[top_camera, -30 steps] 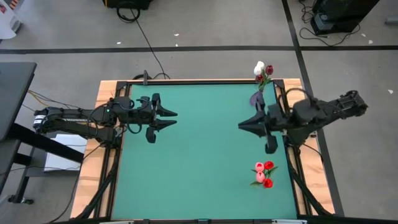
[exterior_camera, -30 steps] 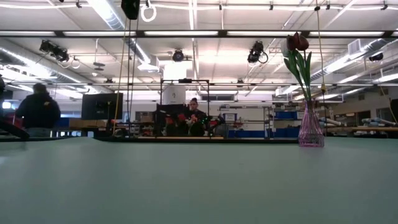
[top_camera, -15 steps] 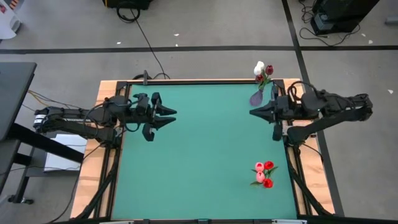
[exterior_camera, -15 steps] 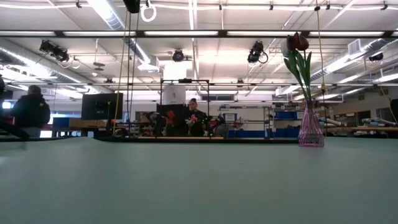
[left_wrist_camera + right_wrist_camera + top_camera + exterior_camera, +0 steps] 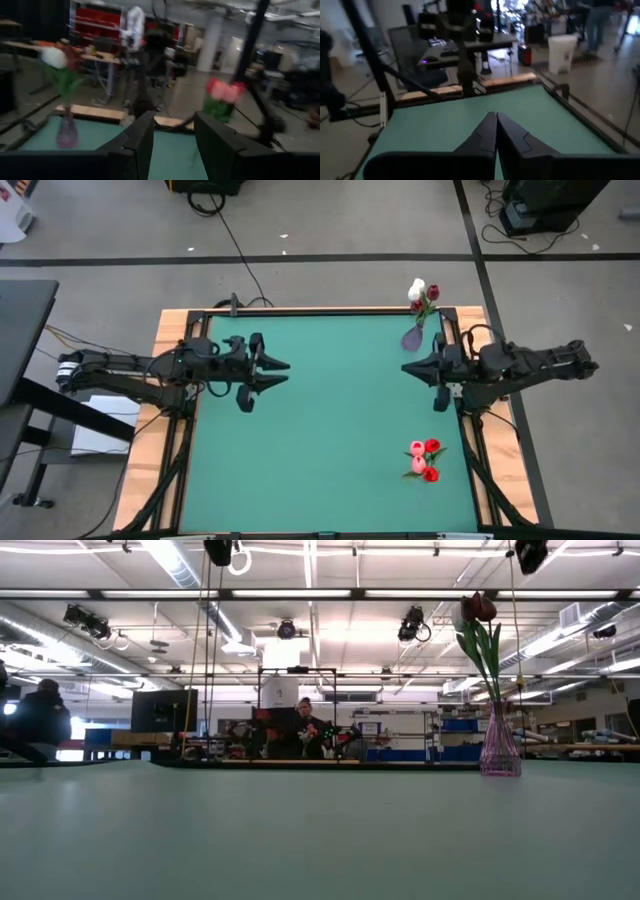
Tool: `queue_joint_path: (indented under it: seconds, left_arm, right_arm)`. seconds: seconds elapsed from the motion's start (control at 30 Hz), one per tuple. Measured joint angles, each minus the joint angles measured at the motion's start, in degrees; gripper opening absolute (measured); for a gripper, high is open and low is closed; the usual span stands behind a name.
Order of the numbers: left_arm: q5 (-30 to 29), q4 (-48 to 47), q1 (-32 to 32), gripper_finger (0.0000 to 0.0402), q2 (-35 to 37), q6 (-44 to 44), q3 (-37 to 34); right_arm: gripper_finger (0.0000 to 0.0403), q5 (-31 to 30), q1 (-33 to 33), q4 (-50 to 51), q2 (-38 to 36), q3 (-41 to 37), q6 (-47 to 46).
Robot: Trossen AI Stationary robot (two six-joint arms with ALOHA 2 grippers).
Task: Sort flowers into vase by color
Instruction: Return to Home Position
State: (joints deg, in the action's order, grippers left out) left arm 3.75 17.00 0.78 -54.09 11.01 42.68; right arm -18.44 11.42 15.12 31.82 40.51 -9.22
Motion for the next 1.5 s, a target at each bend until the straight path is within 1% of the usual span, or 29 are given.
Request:
queue_joint_path:
  seconds: [0.07, 0.13, 0.2, 0.3, 0.33, 0.37, 0.43, 0.5, 0.57, 0.63, 0.73, 0.87, 0.93, 1.07, 1.23, 1.4, 1.5]
  left_arm:
    - [-3.1, 0.1, 0.5, 0.0143, -0.5, 0.2, 0.1]
    - [-4.6, -1.1, 0.7, 0.0128, -0.7, -0.9, 0.0]
    - [-5.8, -1.4, 0.2, 0.0097, -0.6, -3.5, 0.0]
    - [-6.2, -4.3, -0.4, 0.0033, 0.4, -7.5, 0.0]
    - [-6.2, -5.8, -0.5, 0.0017, 0.7, -8.3, 0.0]
    - [-6.4, -8.1, -0.4, 0.0010, 1.2, -8.6, 0.1]
    - [-6.7, -13.0, -0.3, 0.0007, 1.7, -8.9, 0.0]
    - [-6.7, -15.8, -0.3, 0.0004, 1.7, -9.4, 0.0]
    - [-6.7, -17.0, -0.4, 0.0004, 1.7, -10.7, 0.0]
    - [-6.7, -16.0, -0.3, 0.0003, 1.7, -11.6, -0.4]
    - [-6.6, -9.1, 0.5, 0.0002, 2.9, -10.4, -5.4]
    - [-7.2, 6.1, 1.0, 0.0002, 5.9, -4.2, -17.4]
    - [-7.8, 12.2, 1.0, 0.0001, 7.5, -0.9, -22.9]
    - [-11.0, 18.5, 0.9, 0.0001, 13.1, 2.6, -30.2]
    - [-14.0, 16.2, 0.9, 0.0001, 22.7, 0.7, -35.3]
    - [-14.2, 10.6, 0.9, 0.0000, 30.7, 0.7, -38.9]
    - [-14.2, 8.9, 0.9, 0.0000, 34.0, 0.6, -40.4]
  right_arm:
    - [0.0016, -0.6, -0.8, 1.7, -1.1, -1.0, -1.1]
    - [0.0008, -0.8, -1.3, 2.5, -2.5, -1.6, -1.3]
    - [0.0005, -0.5, -1.5, 2.6, -4.5, -2.7, -0.9]
    - [0.0006, 0.9, -1.5, 2.4, -8.0, -4.7, 0.4]
    - [0.0005, 1.1, -1.5, 2.5, -9.3, -5.7, 0.4]
    - [0.0004, 1.5, -1.4, 2.4, -10.7, -6.7, 0.2]
    - [0.0003, 2.5, -1.4, 2.2, -12.9, -9.1, 0.0]
    - [0.0003, 3.5, -1.4, 0.5, -15.0, -11.7, -0.3]
    - [0.0003, 4.0, -1.4, -1.5, -16.4, -13.9, -1.0]
    - [0.0002, 4.1, -1.4, -3.0, -17.3, -16.0, -1.1]
    - [0.0002, 4.2, -1.4, -5.5, -18.0, -17.9, -1.1]
    - [0.0002, 4.7, -1.4, -6.8, -18.1, -18.8, -1.1]
    - [0.0002, 5.2, -1.4, -7.0, -18.2, -18.8, -0.4]
    - [0.0002, 5.5, -1.5, -6.9, -18.4, -18.8, 0.7]
    - [0.0002, 7.3, -1.5, -7.0, -18.6, -19.2, 0.4]
    - [0.0002, 7.9, -1.5, -7.3, -18.7, -22.4, -3.1]
    - [0.0002, 8.2, -1.5, -10.2, -19.7, -24.6, -3.1]
